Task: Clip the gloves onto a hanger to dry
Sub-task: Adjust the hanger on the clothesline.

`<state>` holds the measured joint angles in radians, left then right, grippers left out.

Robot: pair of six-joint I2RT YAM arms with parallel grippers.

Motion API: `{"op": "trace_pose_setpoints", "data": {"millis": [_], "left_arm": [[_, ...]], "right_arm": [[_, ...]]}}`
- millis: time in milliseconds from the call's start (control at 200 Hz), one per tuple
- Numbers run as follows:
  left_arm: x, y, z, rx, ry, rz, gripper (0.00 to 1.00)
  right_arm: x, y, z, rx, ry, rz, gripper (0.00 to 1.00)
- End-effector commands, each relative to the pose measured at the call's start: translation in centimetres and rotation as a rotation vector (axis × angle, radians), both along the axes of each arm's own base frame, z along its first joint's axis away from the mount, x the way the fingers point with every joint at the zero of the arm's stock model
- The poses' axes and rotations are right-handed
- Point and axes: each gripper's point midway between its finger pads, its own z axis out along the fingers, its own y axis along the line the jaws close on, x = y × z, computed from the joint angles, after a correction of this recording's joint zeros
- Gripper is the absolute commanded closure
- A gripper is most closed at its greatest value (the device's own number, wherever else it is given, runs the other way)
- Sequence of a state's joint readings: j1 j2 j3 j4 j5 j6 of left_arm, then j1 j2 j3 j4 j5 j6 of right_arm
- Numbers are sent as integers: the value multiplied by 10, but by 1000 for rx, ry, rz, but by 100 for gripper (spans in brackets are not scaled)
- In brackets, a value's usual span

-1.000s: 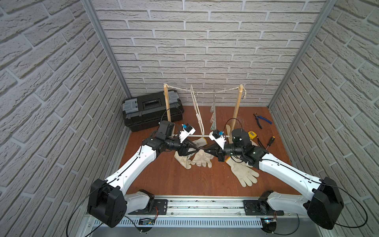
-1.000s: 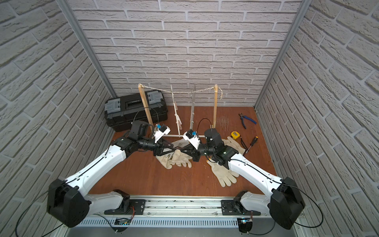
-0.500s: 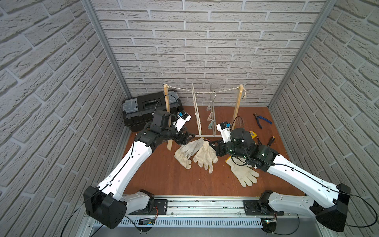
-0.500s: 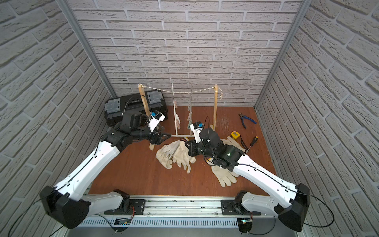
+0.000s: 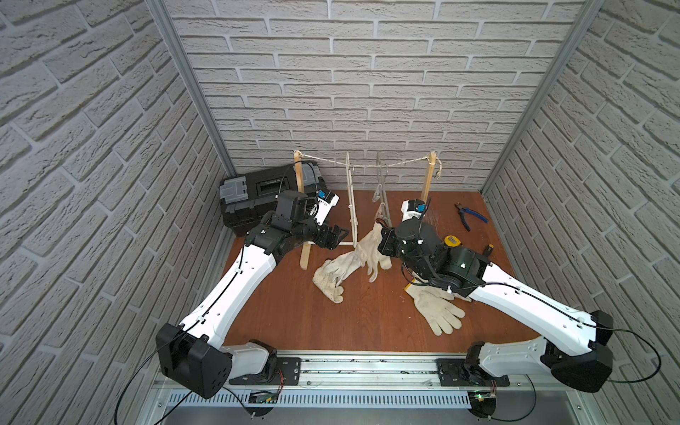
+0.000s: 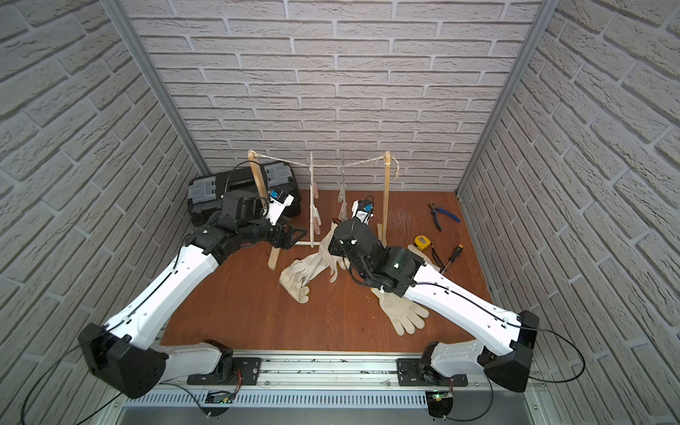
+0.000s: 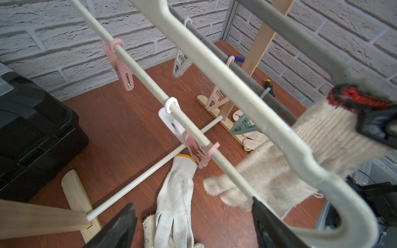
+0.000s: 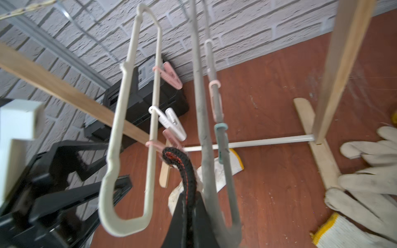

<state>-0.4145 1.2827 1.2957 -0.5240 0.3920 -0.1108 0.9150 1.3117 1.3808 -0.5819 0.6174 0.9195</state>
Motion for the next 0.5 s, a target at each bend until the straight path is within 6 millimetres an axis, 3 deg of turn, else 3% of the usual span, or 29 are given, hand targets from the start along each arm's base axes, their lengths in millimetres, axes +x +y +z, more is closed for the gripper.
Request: {"op": "trace_pose_setpoints", "data": {"millis": [0,185,345,495], "left_arm": [[3,1,45,-83,-72,61,15],[0,-18,66,-95,-77,54,15],[5,-32,55,22,-73,69,15],[18,-29,44,140,-77,137,15]], "right_arm": [[11,-23,17,-38,-80,-178,97],[28,0,20,-80,-127,-142,97],[42,28,24,-67,-145,-42,97],[56,44,28,-41,-163,34,97]]}}
